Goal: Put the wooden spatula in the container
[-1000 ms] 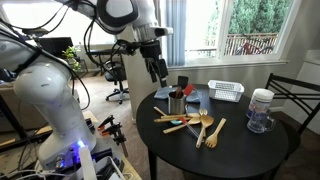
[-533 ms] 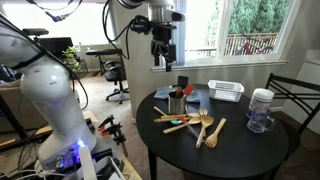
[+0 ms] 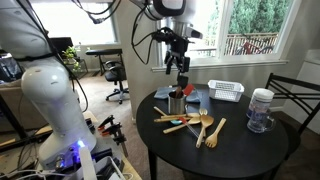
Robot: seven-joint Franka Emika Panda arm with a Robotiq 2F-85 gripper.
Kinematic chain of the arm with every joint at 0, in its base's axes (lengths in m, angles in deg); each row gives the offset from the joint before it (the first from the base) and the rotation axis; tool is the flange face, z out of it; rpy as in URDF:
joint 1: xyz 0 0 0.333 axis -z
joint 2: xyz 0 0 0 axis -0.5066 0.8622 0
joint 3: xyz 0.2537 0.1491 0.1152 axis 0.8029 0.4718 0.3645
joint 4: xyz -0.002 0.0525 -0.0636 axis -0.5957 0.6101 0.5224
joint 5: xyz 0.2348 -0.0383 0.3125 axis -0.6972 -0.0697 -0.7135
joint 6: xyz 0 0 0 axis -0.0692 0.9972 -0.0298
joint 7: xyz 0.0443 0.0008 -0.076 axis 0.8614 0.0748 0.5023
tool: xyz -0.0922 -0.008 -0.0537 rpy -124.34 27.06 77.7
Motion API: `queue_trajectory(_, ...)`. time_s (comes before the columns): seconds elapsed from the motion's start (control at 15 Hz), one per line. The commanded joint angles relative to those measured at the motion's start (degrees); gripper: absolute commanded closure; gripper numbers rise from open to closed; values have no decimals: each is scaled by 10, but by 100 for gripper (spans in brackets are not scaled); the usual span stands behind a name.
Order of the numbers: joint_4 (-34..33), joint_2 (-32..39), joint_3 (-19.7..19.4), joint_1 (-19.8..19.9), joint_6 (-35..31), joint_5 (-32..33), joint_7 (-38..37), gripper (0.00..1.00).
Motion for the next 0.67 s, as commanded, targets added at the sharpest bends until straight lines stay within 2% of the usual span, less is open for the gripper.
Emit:
queue_trajectory(0.0, -52, 82, 0, 17, 20, -18, 2, 0)
queue_trajectory(0.6, -120, 239, 2, 51, 25, -16, -13, 0)
